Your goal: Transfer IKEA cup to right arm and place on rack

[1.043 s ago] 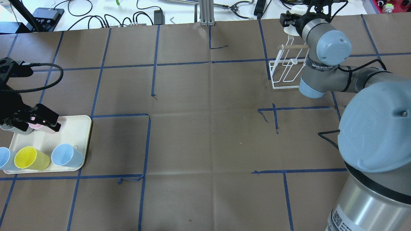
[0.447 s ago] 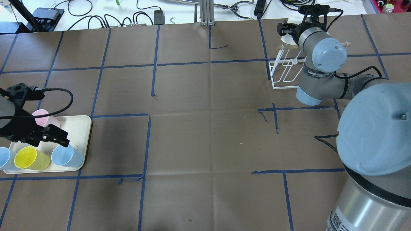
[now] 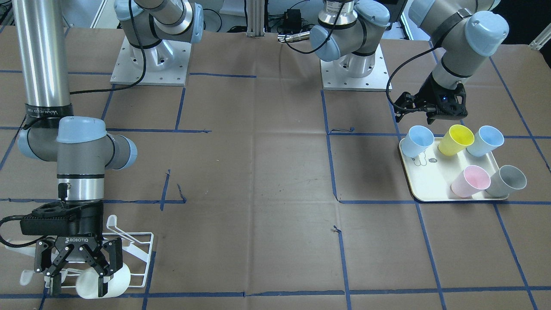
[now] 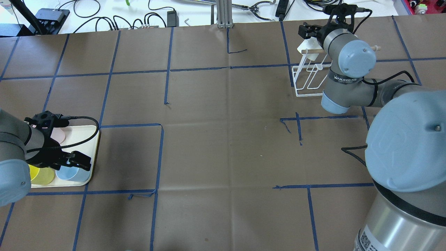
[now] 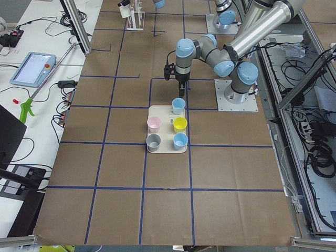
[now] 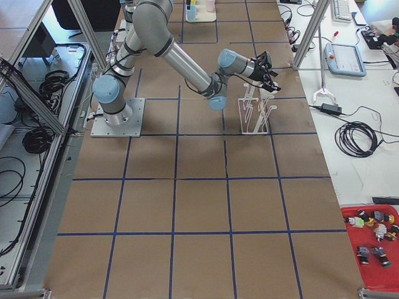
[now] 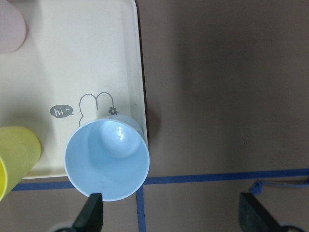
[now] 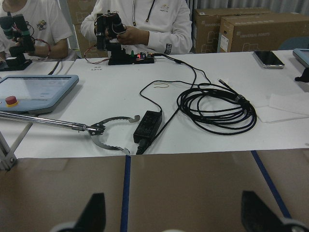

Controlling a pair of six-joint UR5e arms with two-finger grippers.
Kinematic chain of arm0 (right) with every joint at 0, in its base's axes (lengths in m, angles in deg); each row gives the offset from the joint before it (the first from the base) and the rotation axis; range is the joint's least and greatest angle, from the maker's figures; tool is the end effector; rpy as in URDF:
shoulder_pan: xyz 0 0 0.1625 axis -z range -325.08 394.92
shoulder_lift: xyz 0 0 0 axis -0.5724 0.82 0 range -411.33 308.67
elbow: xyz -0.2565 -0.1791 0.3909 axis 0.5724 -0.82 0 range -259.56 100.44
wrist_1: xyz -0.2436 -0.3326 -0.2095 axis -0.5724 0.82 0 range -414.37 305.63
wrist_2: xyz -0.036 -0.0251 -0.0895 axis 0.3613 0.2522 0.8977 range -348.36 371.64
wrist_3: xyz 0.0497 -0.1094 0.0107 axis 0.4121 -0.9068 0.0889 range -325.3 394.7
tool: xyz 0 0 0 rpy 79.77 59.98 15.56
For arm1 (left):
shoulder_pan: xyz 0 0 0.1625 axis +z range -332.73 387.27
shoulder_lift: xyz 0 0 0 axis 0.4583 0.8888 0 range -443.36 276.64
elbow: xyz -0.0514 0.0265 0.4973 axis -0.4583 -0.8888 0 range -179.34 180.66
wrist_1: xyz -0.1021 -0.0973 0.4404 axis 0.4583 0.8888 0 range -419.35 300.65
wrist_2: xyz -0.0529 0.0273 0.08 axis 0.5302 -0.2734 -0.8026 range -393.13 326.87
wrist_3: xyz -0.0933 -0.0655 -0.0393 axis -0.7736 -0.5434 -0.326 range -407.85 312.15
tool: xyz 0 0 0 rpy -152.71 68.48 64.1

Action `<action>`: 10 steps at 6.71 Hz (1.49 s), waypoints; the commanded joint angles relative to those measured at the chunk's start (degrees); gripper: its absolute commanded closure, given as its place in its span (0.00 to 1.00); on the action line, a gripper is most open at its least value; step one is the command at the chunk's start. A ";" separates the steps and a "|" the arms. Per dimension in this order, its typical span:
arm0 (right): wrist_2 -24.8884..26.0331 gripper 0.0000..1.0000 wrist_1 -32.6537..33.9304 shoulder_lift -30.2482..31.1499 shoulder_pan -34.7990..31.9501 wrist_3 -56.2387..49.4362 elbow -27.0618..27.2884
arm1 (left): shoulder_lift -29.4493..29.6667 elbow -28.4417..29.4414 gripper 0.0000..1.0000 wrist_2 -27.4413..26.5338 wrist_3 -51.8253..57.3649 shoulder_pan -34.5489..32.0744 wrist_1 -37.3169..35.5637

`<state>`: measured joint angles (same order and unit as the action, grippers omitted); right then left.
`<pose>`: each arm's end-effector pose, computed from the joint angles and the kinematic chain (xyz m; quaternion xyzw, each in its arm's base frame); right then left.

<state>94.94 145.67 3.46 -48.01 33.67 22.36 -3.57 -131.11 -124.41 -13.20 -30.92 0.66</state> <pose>0.0549 -0.7545 0.2812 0.0144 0.8520 -0.5232 0.0129 0.0919 -0.3960 0.3003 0.0250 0.9995 0.0177 0.0018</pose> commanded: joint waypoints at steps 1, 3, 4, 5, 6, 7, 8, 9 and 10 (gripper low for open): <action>-0.42 0.00 -0.18 0.93 -0.31 0.06 -0.14 | 3.95 -0.95 0.02 -1.44 0.07 0.54 -4.37; -0.69 0.00 -3.41 4.78 -0.31 1.80 0.12 | 5.62 -0.95 0.03 -1.44 0.07 0.63 -4.56; -0.95 0.00 -5.69 8.02 -0.40 7.04 0.55 | 6.68 -0.95 0.03 -1.53 0.07 0.63 -6.30; -1.99 0.00 -7.54 11.27 -1.27 11.97 0.65 | 7.47 -0.95 0.04 -1.45 0.07 0.63 -7.01; -3.83 0.00 -8.26 13.65 -2.84 15.85 1.34 | 8.00 -0.86 0.18 -1.62 0.16 0.63 -8.41; -3.94 0.00 -8.18 16.11 -4.34 21.28 3.61 | 8.01 -0.86 0.56 -2.40 0.16 0.63 -8.51; -4.03 0.00 -8.26 18.75 -4.61 24.99 6.16 | 7.92 -0.77 0.82 -2.50 0.16 0.63 -8.51; -4.81 0.00 -8.18 21.30 -4.79 26.77 8.36 | 7.92 -0.68 1.00 -2.50 0.16 0.63 -8.42; -6.91 0.00 -8.00 24.02 -4.96 34.01 11.34 | 7.83 -0.25 1.00 -2.50 1.03 0.71 -8.34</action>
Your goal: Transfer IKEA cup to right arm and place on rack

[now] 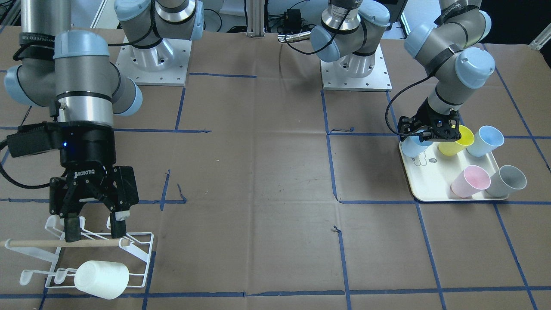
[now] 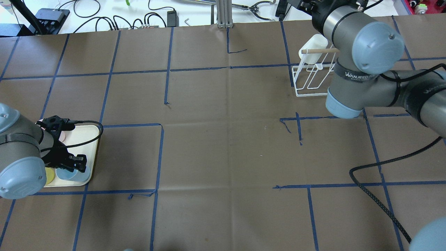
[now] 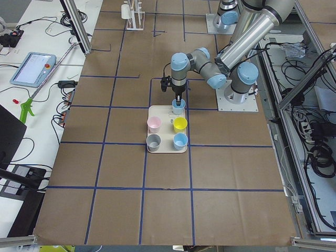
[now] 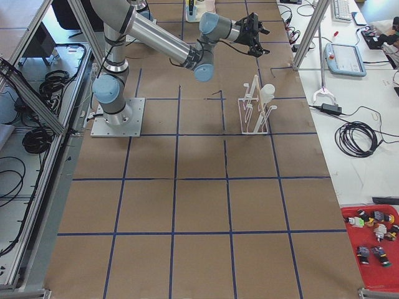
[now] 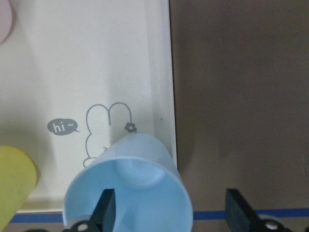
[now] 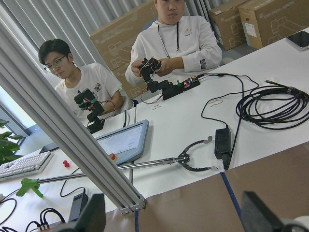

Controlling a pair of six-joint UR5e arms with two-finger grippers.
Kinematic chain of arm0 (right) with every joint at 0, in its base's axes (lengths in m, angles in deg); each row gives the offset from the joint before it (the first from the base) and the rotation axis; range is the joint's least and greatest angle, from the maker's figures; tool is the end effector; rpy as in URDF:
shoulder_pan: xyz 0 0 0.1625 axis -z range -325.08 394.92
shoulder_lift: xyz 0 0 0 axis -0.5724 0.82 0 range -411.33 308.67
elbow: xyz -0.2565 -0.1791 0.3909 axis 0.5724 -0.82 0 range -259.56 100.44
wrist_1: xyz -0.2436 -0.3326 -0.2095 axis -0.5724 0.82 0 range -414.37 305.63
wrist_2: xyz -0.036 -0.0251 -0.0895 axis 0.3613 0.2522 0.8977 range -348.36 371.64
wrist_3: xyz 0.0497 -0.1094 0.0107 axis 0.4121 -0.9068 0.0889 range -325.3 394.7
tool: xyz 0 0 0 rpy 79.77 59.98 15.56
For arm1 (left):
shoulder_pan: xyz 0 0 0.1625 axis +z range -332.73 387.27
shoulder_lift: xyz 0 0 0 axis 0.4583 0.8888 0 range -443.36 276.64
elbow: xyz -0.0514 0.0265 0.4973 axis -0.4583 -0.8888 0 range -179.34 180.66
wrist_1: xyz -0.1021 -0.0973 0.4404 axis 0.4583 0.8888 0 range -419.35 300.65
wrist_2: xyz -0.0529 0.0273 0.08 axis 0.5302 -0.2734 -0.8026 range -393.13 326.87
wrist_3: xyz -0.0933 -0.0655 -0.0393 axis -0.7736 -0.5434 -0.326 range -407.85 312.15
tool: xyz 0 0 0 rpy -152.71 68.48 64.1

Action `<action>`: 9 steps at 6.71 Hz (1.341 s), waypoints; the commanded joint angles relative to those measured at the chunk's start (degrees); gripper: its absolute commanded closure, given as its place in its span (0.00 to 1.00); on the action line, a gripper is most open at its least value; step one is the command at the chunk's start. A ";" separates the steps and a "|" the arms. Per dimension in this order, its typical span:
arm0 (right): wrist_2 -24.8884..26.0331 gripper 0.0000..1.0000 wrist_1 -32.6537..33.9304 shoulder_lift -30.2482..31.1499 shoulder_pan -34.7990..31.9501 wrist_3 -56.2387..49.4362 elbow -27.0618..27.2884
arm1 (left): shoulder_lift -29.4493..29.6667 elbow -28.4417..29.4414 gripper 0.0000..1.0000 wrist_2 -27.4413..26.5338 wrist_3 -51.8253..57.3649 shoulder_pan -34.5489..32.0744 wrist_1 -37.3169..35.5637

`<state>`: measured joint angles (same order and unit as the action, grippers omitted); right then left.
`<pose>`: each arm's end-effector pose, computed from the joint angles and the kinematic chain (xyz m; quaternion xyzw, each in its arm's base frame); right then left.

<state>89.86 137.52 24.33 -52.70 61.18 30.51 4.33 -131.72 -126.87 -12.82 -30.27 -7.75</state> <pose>0.1313 -0.6426 0.4442 0.1510 0.8153 -0.5225 0.1988 0.1168 -0.4174 0.2546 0.0229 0.9991 0.0304 0.0190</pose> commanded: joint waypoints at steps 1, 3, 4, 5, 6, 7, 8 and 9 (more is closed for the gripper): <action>-3.50 0.00 0.58 4.75 -0.54 15.44 5.84 | -0.42 1.41 1.00 -0.04 1.35 0.06 0.08; -7.02 0.00 0.76 8.61 -2.29 36.95 10.32 | -1.21 7.36 1.00 0.05 1.54 -0.11 4.00; -7.03 0.00 0.85 8.98 -3.08 43.07 11.39 | -1.91 13.66 1.00 0.31 1.62 -0.12 11.86; -7.03 0.00 1.02 8.98 -3.35 46.70 12.18 | -0.96 21.12 1.00 0.75 2.15 -0.20 19.86; -6.94 0.00 1.89 8.98 -3.96 51.52 12.80 | 0.62 29.46 1.00 3.02 2.76 -0.20 26.55; -6.94 0.00 2.08 8.89 -4.75 57.66 12.81 | 2.55 35.89 1.00 9.65 3.72 -0.55 29.84; -7.03 0.00 2.08 8.89 -5.10 62.07 12.89 | 3.35 40.31 1.00 16.42 3.91 -1.77 29.96; -6.94 0.00 2.08 8.89 -5.11 62.37 12.98 | 3.79 41.22 1.00 29.19 3.74 -2.39 29.61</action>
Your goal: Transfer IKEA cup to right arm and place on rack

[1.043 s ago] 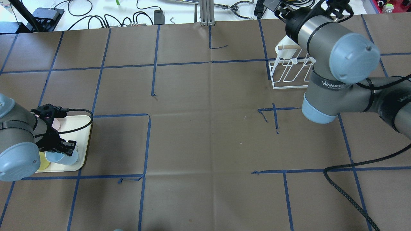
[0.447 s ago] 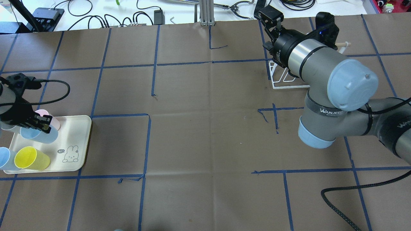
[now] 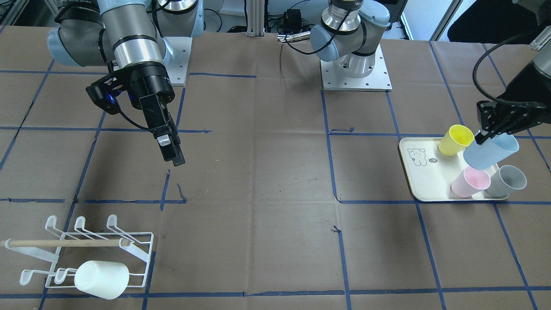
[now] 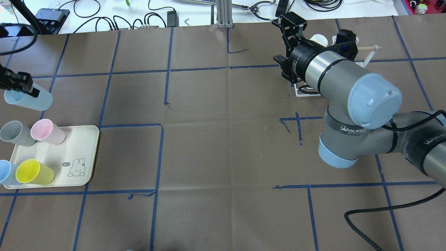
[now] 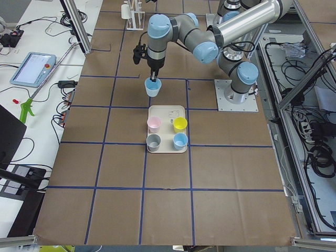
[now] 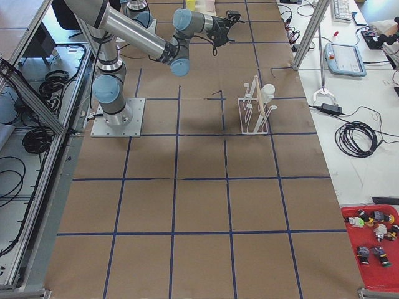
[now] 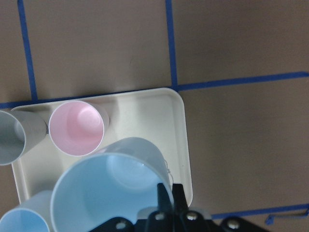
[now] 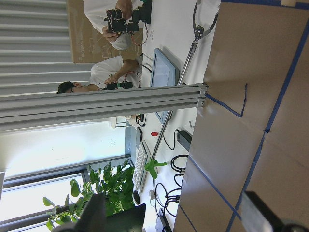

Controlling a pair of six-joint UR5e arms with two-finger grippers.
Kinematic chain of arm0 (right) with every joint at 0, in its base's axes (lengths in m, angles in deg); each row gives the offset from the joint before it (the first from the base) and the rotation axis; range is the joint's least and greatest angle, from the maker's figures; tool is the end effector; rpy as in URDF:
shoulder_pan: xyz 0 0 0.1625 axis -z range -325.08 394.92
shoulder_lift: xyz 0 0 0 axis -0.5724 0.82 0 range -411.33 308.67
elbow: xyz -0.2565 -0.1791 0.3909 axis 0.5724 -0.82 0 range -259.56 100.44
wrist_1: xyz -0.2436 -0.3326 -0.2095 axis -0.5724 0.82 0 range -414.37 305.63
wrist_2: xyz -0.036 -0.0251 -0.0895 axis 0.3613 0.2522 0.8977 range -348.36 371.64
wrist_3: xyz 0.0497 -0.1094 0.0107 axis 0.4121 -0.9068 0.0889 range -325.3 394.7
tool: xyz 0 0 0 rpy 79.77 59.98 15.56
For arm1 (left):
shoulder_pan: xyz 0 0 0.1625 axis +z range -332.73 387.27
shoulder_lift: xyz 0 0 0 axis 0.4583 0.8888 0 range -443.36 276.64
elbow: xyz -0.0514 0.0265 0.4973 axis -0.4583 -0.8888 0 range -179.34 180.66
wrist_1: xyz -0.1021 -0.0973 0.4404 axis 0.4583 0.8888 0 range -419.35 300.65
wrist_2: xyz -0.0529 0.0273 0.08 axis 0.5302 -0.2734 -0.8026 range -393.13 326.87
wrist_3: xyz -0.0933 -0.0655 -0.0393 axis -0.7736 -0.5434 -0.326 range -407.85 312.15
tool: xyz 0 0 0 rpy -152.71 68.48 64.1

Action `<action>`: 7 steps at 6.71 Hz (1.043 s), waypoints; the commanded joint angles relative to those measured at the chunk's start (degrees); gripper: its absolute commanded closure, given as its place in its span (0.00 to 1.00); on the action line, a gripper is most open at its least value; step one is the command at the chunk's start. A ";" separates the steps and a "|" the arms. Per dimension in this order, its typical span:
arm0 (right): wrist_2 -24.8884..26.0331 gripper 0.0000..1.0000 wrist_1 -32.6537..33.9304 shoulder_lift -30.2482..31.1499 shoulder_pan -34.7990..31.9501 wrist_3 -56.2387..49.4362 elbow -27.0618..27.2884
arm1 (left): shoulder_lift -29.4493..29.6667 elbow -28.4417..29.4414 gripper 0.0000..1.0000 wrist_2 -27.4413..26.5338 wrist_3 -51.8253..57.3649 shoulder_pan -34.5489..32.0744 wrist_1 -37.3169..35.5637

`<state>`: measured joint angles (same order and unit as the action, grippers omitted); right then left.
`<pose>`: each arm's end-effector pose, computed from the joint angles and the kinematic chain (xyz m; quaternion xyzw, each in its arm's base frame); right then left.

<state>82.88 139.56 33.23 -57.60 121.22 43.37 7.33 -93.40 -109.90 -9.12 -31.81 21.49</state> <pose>0.1957 -0.5318 0.4295 0.4895 0.6755 -0.2848 0.4722 0.1475 -0.5595 0.5171 -0.0721 -0.9900 0.0970 0.0727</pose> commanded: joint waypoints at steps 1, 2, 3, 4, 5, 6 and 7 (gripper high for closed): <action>-0.04 0.00 0.05 -0.01 -0.21 2.42 0.12 | 1.15 2.56 1.00 23.05 -0.22 -1.30 -0.42; 0.04 0.00 0.05 0.08 -0.55 3.30 0.21 | 1.85 2.39 1.00 32.29 -0.14 -2.17 -1.47; 0.04 0.00 -0.04 0.08 -1.60 3.74 0.47 | 2.73 0.82 1.00 39.09 -0.14 -3.92 -8.00; -0.04 0.00 -0.04 0.16 -2.66 3.74 1.34 | 3.95 -2.76 1.00 45.07 -0.23 -6.46 -17.12; -0.39 0.00 0.05 0.25 -3.28 3.66 2.39 | 5.18 -6.46 1.00 48.61 -0.84 -9.10 -27.04; -0.40 0.00 2.05 0.17 -3.98 3.74 3.45 | 5.89 -9.45 1.00 49.26 -1.28 -12.69 -36.80; -0.40 0.00 3.55 0.25 -4.77 3.74 5.11 | 5.81 -12.70 1.00 49.17 -2.07 -16.47 -44.21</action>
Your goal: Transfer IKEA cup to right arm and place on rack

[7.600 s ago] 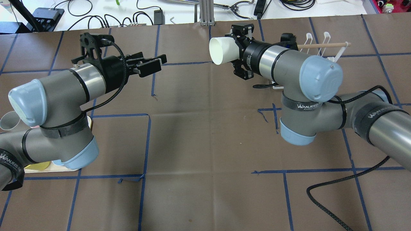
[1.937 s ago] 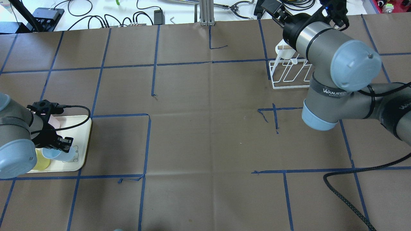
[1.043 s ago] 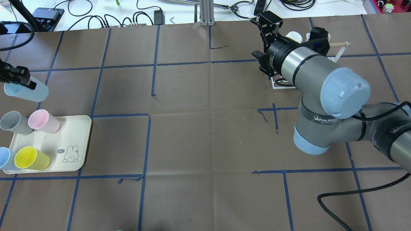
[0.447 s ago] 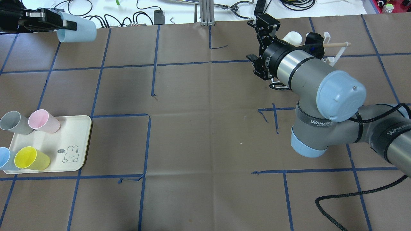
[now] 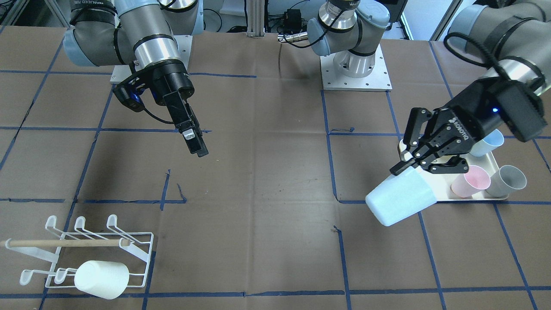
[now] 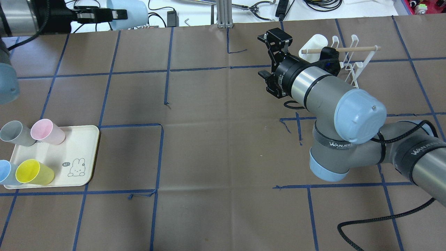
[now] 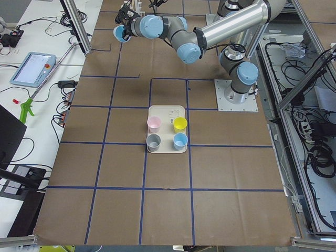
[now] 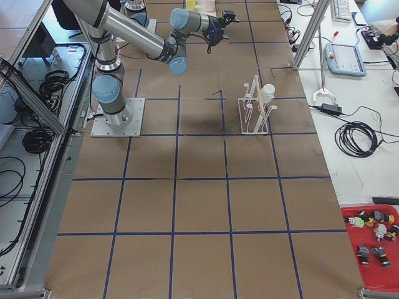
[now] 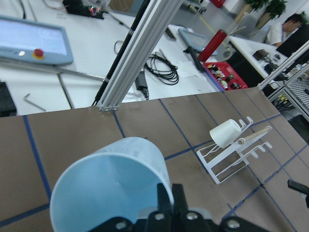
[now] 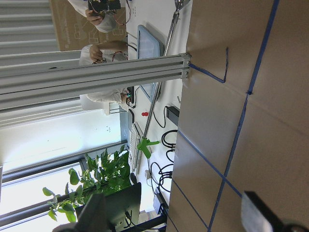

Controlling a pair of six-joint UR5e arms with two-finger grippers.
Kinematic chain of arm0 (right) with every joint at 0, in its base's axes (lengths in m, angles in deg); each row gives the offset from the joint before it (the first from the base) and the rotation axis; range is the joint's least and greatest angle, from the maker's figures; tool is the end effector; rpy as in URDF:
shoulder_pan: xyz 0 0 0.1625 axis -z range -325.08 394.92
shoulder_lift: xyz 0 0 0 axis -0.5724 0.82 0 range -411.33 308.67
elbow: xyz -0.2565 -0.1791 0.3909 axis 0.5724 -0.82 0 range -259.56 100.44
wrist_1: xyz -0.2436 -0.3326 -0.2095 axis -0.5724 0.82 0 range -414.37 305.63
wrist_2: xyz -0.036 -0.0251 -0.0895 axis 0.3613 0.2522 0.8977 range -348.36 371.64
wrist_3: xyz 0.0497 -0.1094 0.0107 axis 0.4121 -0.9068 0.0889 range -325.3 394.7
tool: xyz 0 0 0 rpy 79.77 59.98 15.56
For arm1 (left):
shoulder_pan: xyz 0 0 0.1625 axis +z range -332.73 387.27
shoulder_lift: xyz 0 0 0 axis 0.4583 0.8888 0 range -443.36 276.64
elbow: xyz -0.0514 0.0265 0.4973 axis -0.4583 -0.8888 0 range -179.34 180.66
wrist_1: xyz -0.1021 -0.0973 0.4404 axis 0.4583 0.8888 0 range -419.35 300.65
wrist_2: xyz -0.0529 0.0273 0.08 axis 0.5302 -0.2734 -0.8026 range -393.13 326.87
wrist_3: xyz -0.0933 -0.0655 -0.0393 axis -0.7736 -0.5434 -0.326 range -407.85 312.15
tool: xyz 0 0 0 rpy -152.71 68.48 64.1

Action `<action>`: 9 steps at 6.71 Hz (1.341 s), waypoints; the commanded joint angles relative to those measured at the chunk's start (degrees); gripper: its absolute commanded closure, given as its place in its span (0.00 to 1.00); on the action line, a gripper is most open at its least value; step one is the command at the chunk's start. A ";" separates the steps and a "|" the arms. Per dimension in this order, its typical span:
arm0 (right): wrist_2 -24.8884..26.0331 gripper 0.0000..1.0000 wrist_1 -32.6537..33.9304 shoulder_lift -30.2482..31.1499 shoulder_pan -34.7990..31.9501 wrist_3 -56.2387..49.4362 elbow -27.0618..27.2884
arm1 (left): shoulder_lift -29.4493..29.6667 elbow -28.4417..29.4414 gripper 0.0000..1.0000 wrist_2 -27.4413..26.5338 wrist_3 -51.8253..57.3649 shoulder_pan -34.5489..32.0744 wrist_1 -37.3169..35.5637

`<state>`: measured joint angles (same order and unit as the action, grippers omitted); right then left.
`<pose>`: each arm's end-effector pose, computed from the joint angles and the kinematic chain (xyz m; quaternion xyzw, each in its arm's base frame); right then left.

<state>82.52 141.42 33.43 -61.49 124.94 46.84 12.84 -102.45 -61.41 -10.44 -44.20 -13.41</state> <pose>0.2301 -0.5002 0.4068 0.4926 0.6807 -0.2431 0.4847 -0.0407 -0.6322 0.5037 -0.2460 -0.8091 0.3973 0.3562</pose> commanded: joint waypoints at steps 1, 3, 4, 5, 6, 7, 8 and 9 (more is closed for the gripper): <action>0.05 0.00 1.78 0.06 -0.89 -0.06 1.92 | 0.39 -8.20 1.00 0.86 -0.93 -5.85 -18.70; 0.14 0.00 1.78 0.14 -0.97 -0.06 1.92 | 0.47 -17.69 1.00 0.87 -6.01 -8.49 -37.57; 0.14 0.00 1.78 0.14 -0.97 0.02 1.92 | 1.26 -20.35 1.00 -0.18 -14.56 -11.03 -47.34; 0.22 0.00 1.70 0.93 -1.06 0.02 1.92 | 4.22 -20.46 1.00 -0.28 -23.00 -11.84 -58.14; 0.31 0.00 1.52 1.54 -1.32 0.20 1.84 | 7.39 -20.46 1.00 -0.19 -29.96 -12.11 -68.26; 0.31 0.00 1.00 1.55 -2.63 0.20 1.84 | 7.51 -20.38 1.00 -0.19 -33.59 -12.55 -70.27; 0.31 0.00 0.99 1.64 -3.25 0.29 1.75 | 7.51 -20.46 1.00 -0.28 -33.89 -13.42 -70.38; 0.40 0.00 0.82 1.64 -4.57 0.38 1.66 | 7.51 -20.64 1.00 -0.28 -33.89 -14.13 -70.38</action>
<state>82.85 142.44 35.01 -64.72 125.22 48.59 20.23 -122.93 -61.66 -43.60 -57.45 -83.16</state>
